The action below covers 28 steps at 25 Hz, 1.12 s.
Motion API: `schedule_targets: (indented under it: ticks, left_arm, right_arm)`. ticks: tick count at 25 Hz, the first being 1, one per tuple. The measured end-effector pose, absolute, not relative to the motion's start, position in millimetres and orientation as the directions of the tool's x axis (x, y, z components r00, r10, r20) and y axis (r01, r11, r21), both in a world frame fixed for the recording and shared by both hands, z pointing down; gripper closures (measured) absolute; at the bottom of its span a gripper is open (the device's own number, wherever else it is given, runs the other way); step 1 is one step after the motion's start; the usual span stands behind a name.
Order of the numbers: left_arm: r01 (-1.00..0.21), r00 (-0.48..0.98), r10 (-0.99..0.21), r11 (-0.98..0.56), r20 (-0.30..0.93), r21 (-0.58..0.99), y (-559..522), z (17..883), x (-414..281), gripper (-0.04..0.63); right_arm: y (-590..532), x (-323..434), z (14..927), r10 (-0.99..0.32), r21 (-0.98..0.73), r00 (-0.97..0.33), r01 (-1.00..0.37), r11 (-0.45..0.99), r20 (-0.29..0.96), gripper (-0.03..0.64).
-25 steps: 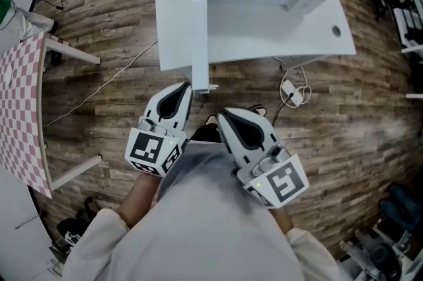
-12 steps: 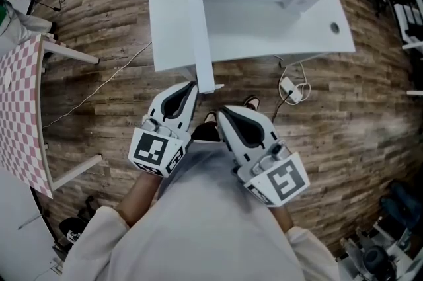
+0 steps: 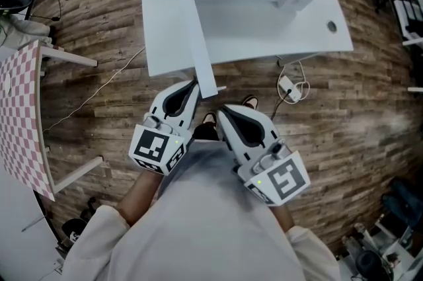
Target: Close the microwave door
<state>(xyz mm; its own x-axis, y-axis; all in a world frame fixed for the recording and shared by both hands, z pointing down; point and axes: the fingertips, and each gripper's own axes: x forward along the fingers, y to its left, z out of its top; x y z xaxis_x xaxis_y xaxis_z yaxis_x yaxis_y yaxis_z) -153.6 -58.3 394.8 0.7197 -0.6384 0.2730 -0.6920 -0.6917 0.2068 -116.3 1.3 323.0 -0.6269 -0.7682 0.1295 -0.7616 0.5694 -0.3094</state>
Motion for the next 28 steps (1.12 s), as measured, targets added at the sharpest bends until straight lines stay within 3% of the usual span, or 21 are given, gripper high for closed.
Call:
schedule_targets:
  ticks: [28]
  left_arm:
    - [-0.608, 0.783, -0.543, -0.771, 0.303, 0.192, -88, 400, -68, 0.575]
  right_arm:
    - [-37, -44, 329, -0.803, -0.324, -0.574, -0.799, 0.507, 0.157, 0.594]
